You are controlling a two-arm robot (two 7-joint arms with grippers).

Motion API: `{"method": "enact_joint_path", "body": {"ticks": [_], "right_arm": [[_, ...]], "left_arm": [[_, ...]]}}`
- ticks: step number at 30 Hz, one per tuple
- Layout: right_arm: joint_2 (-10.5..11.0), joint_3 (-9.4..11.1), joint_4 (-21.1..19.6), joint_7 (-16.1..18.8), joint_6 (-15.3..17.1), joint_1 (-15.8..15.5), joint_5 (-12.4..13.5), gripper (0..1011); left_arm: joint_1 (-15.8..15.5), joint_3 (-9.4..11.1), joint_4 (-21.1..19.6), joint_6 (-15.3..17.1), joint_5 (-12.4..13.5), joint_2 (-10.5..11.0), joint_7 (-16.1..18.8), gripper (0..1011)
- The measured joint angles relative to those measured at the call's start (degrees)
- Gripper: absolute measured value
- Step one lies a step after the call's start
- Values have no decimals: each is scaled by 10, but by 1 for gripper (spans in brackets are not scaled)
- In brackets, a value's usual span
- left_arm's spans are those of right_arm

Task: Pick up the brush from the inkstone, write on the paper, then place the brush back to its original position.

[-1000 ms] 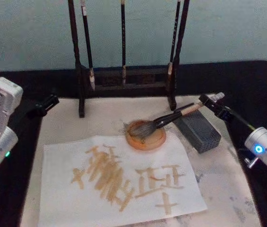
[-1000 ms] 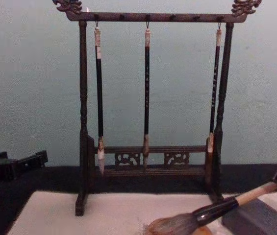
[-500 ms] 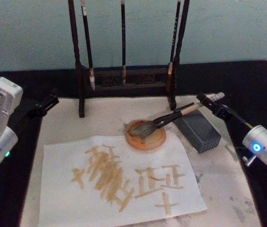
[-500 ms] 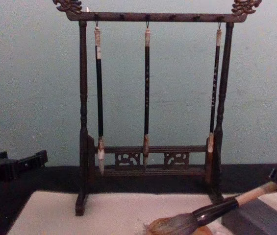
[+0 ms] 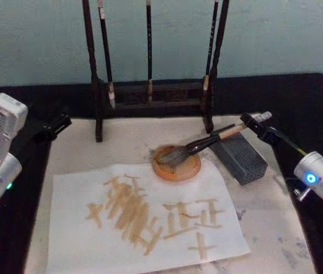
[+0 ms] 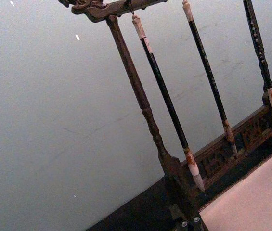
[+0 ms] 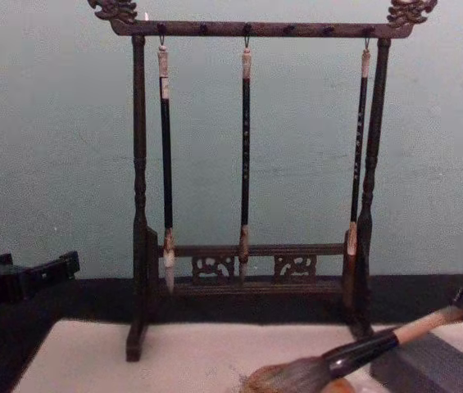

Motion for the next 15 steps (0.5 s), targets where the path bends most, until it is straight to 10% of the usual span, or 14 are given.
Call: {"method": "enact_joint_path", "body": {"ticks": [15], "right_arm": [[0,0,-1,0,0,-1,0,331]], "left_arm": [[0,0,0,0,0,0,0,1002]]}}
